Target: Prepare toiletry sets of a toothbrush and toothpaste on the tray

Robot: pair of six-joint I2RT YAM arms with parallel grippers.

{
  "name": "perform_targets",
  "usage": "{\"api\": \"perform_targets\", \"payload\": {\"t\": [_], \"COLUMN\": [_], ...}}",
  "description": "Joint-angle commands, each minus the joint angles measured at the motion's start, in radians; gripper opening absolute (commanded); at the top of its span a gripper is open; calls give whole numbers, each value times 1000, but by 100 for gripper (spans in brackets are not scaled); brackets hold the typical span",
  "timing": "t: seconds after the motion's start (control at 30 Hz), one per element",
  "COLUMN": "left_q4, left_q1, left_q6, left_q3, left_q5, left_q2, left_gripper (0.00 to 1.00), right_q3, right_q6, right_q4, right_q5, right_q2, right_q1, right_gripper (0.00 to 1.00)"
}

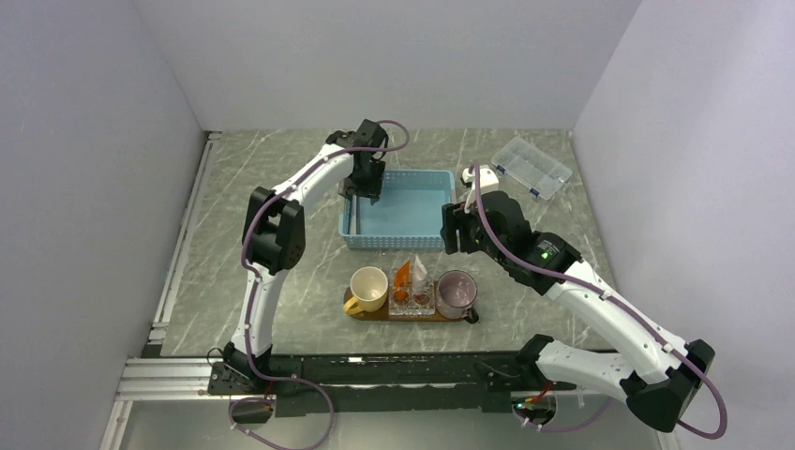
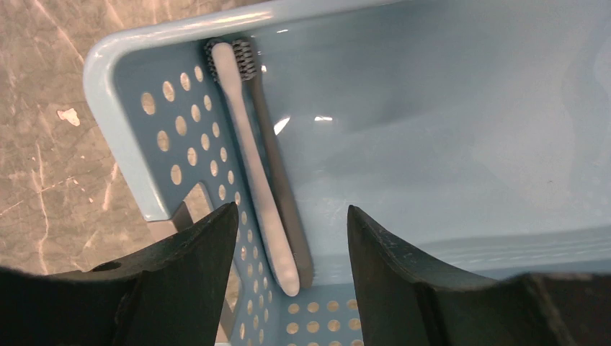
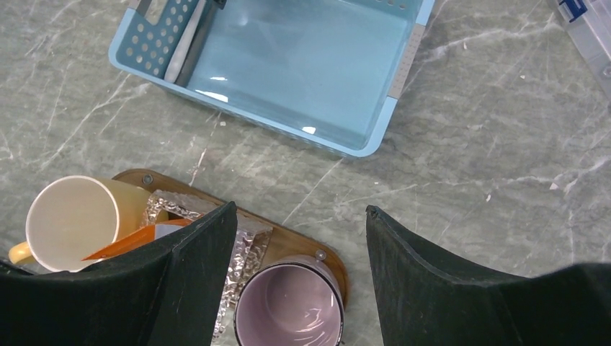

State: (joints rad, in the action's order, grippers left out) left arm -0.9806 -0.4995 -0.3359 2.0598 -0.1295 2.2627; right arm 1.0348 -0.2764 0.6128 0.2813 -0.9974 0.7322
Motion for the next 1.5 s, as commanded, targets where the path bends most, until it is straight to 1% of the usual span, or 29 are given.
{"api": "perform_targets", "payload": {"t": [0.0, 0.4, 0.8, 0.97, 1.13, 1.47], "left_q4": [13, 29, 43, 31, 40, 139], "left_q1": [19, 24, 21, 4, -14, -45], "left_q6": [-2, -21, -64, -65, -57, -22], "left_q3": [-14, -54, -124, -123, -141, -234], "left_q5": [6, 16, -73, -124, -88, 62], "left_q2": [12, 25, 7, 10, 9, -73], "left_gripper": [62, 61, 60, 58, 53, 50], "right_q3": [-4, -10, -28, -39, -38, -30], "right_q6": [15, 15, 19, 19, 22, 19], "right_q4": [-53, -50, -62, -67, -69, -66], "right_q5": [-9, -10, -25, -31, -31, -41], "right_q2": [-1, 9, 23, 28, 27, 19], "right_q1": [-7, -8, -9, -8, -8, -8], "right_gripper": [68, 69, 69, 69, 69, 69]}}
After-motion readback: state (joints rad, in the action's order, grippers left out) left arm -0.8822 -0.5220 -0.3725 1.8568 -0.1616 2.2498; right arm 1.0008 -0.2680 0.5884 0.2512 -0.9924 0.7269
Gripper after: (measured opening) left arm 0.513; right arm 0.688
